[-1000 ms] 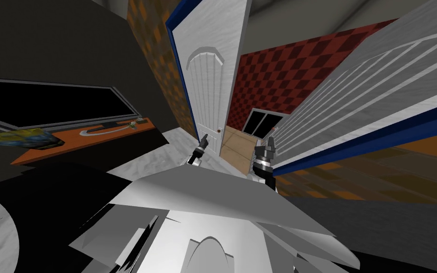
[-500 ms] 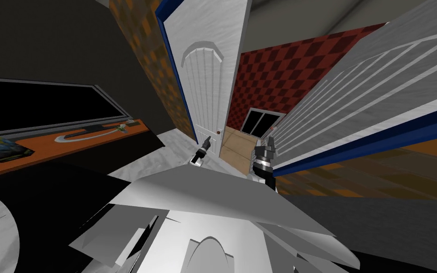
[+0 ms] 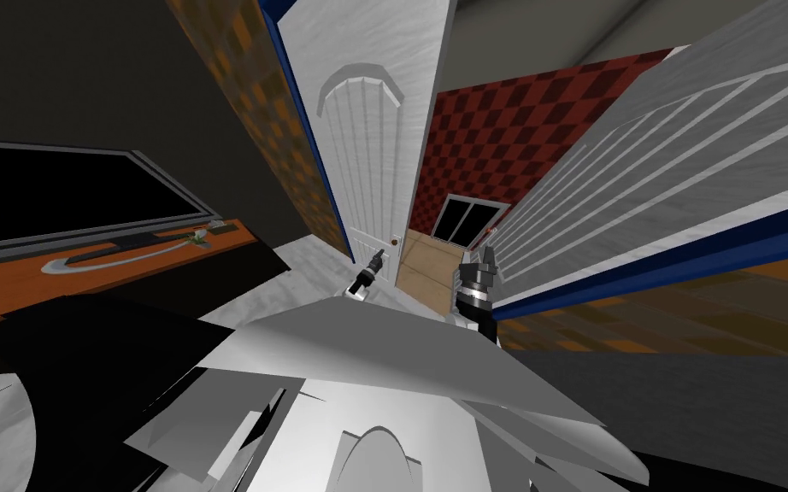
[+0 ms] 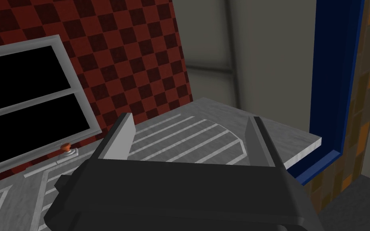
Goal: Push the door open
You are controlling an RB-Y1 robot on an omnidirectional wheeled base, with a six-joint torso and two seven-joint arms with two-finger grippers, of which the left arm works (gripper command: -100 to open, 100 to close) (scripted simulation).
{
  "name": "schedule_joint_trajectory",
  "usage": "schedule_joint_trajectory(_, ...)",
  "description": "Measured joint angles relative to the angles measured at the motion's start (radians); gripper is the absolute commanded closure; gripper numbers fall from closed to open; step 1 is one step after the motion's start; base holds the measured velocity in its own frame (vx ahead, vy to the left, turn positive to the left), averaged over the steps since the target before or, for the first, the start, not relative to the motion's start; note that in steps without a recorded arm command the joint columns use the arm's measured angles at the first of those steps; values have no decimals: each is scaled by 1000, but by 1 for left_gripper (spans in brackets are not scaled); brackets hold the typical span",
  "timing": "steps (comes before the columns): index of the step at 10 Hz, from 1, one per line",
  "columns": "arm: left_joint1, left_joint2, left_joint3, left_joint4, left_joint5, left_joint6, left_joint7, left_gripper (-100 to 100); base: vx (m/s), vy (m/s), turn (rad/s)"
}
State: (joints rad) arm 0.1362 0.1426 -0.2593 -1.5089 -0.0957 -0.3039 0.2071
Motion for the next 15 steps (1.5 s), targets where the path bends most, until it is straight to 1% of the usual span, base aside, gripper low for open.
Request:
schedule_joint_trajectory(1,-16,2,-5,23,1,4,2,-100,77,64,-81)
schedule_joint_trajectory(2,-25,4,-10,38,2,7,3,-100,102,79,-75)
schedule_joint_trajectory(3,-26,3,-20,46,1,14,2,-100,100,71,-59)
schedule_joint_trajectory(5,-48,4,-30,95,2,9,2,-100,73,60,-37)
schedule_joint_trajectory(6,-49,4,-31,97,2,8,2,-100,105,4,-22)
schedule_joint_trajectory(8,-56,0,-26,106,3,8,-1,-100,167,-35,-29)
schedule_joint_trajectory(11,-73,-10,-15,128,5,7,-5,-100,195,-91,-30)
schedule_joint_trajectory(13,-86,-16,-7,145,7,6,-9,-100,183,-26,-28)
schedule_joint_trajectory(14,-90,-20,-4,151,8,5,-11,-100,71,-5,-3)
schedule_joint_trajectory(15,-91,-20,-4,152,8,5,-11,100,-7,0,6)
